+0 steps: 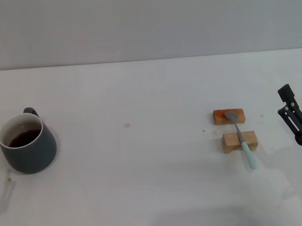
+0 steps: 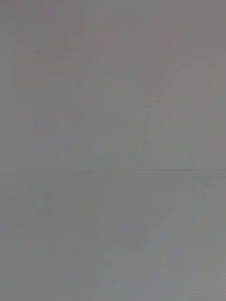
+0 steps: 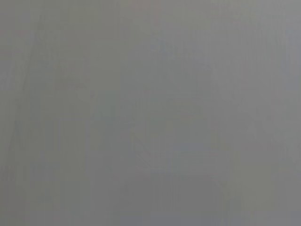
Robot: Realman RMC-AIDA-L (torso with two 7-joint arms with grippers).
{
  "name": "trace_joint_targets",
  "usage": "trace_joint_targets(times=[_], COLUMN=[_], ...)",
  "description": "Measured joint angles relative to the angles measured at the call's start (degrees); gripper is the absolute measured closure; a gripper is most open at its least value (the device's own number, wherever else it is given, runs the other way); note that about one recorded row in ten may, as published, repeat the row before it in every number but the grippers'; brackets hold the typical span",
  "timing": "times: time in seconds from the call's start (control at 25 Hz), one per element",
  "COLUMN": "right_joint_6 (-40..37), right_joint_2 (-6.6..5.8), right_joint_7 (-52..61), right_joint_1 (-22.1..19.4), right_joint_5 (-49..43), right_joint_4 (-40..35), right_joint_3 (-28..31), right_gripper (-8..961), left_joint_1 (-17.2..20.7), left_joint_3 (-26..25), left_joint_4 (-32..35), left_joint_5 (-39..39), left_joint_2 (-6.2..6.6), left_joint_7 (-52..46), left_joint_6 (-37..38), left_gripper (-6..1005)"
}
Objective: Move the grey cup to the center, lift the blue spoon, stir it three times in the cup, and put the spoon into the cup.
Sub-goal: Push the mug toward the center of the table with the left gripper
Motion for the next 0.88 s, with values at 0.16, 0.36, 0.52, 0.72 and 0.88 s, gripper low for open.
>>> trace_joint_targets(times=[0.16, 0.36, 0.52, 0.72, 0.88], right_joint_6=[-0.01, 0.03, -0.07, -0.47, -2.20], right_joint_2=[0.00, 0.02, -0.04, -0.01, 0.00], right_joint_7=[0.00, 1.14, 2.80, 2.82, 2.85], right_joint_1=[0.02, 0.07, 0.33, 0.61, 0.00], right_joint_5=[0.00, 0.00, 0.00, -0.10, -0.13], right_joint_4=[-0.02, -0.13, -1.14, -2.39, -2.41], right_joint_3=[0.00, 0.17, 0.37, -0.10, -0.18], right_gripper=[133, 133, 133, 133, 133], left_joint_1=[0.00, -0.11, -0.48, -1.05, -1.21], left_joint_3=[0.00, -0.01, -0.46, -0.73, -2.18], left_joint_4=[0.06, 0.18, 0.52, 0.95, 0.60], left_joint_5=[0.00, -0.05, -0.39, -0.48, -0.89], left_joint_2=[0.00, 0.00, 0.05, 0.23, 0.27], left_joint_7=[0.00, 0.00, 0.00, 0.12, 0.19], left_joint_6=[-0.01, -0.01, -0.38, -0.82, -1.19], left_gripper=[165, 182, 196, 212, 226])
